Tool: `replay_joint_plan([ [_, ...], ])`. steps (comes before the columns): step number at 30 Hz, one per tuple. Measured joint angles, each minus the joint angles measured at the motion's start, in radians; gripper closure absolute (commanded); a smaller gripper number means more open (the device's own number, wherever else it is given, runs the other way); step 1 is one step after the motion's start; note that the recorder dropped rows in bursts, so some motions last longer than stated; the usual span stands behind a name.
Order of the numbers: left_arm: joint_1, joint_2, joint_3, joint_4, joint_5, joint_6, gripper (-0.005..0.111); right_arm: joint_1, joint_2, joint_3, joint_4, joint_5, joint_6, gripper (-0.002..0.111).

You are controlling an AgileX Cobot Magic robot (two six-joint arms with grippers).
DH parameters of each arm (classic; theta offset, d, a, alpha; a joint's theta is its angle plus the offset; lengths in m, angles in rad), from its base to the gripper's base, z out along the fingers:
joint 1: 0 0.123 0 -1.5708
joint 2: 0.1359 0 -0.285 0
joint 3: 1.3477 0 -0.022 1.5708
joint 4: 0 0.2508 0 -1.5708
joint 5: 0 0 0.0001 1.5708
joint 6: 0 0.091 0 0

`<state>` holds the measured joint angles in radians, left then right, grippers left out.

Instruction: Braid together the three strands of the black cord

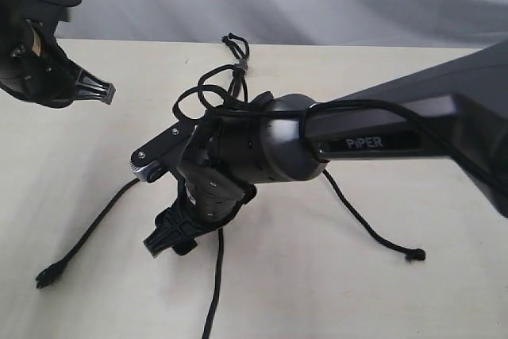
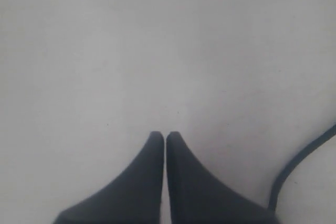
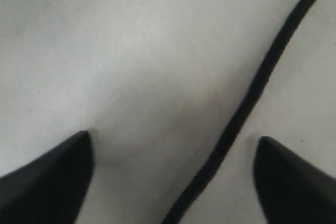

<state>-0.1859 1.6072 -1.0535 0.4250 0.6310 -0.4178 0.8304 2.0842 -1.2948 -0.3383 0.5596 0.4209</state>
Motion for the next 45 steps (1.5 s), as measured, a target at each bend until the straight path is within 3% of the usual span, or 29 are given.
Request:
replay_joint_plan([
  [2, 0.000, 0.000, 0.000, -0.003, 0.000, 0.008, 0.104, 0.001, 0.002, -0.002, 0.009, -0.010, 0.000, 0.110],
  [14, 0.000, 0.000, 0.000, -0.016, 0.000, 0.014, 0.104, -0.001, -0.087, 0.004, 0.007, 0.056, -0.014, 0.107],
  [21, 0.000, 0.009, 0.000, -0.018, 0.000, 0.014, 0.104, 0.001, -0.194, 0.004, -0.228, 0.098, 0.017, 0.107],
  [33, 0.000, 0.027, 0.000, -0.041, -0.015, 0.014, 0.104, -0.003, -0.173, 0.004, -0.180, 0.192, 0.113, 0.109],
  [36, 0.000, 0.027, 0.000, -0.041, -0.001, 0.014, 0.104, -0.067, -0.173, -0.019, -0.058, 0.205, 0.048, 0.109],
  [42, 0.000, 0.027, 0.000, -0.041, 0.002, 0.014, 0.104, -0.291, -0.173, -0.089, 0.620, 0.295, -0.454, 0.108],
  [44, 0.000, 0.027, 0.000, -0.043, 0.002, 0.014, 0.104, -0.290, -0.173, -0.078, 0.720, 0.317, -0.544, 0.100],
  [45, 0.000, 0.027, 0.000, -0.046, 0.002, 0.014, 0.104, -0.277, -0.171, -0.067, 0.753, 0.324, -0.567, 0.086],
])
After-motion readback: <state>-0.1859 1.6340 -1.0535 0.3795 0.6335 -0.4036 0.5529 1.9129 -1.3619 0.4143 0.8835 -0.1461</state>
